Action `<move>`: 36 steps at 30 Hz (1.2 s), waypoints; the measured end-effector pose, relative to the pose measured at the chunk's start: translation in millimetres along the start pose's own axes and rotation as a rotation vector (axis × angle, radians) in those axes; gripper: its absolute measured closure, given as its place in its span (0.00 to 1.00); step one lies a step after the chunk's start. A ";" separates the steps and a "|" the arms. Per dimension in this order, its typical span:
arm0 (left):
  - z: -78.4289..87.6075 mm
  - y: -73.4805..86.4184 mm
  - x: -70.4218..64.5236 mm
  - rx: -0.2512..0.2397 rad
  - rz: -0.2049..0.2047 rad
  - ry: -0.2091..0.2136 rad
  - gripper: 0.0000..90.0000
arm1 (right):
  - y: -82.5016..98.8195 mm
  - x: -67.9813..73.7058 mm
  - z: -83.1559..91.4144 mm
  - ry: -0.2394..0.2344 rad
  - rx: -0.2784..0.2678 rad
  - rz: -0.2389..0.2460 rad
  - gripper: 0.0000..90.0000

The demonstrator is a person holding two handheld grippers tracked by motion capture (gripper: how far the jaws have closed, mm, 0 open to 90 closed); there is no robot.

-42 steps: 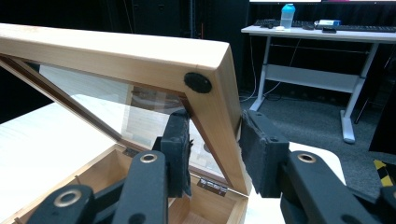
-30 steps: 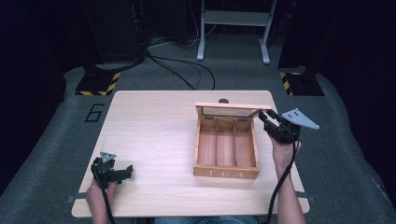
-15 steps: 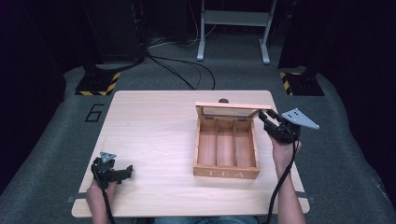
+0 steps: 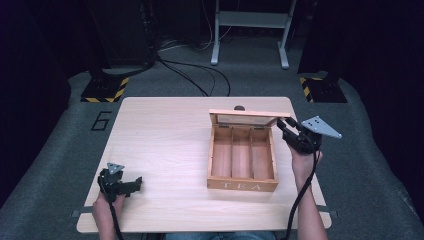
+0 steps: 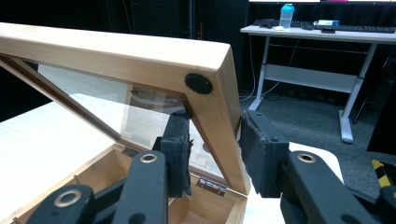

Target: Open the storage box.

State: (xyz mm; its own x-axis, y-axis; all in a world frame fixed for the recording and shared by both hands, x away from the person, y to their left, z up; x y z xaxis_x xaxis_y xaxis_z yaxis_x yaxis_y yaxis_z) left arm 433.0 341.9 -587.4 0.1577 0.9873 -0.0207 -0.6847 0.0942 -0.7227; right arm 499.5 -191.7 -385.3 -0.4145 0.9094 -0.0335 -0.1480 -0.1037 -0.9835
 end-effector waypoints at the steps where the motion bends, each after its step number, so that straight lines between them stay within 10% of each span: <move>1: 0.0 0.0 0.0 0.000 0.000 0.000 0.00 | 0.0 0.0 0.0 0.000 0.000 0.001 0.70; 36: -0.1 -0.1 0.1 -0.002 -0.001 0.000 0.00 | 17.0 11.8 20.2 -0.035 0.013 -0.006 0.67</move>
State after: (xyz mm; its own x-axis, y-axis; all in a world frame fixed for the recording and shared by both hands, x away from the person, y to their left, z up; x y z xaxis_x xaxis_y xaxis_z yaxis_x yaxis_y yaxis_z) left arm 433.2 341.9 -587.4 0.1580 0.9872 -0.0198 -0.6835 0.0949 -0.7238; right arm 474.0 -190.9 -398.8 -0.4445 0.8955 -0.0214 -0.1621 -0.1039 -0.9813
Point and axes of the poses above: each handheld gripper's, and its own axes: z roughly backward along the jaws, y roughly out of its underside, x roughly to its left, the point moved 8 cm from there along -z, roughly forward along the jaws, and after that the axes turned 2 degrees about z, right-handed, at the moved point
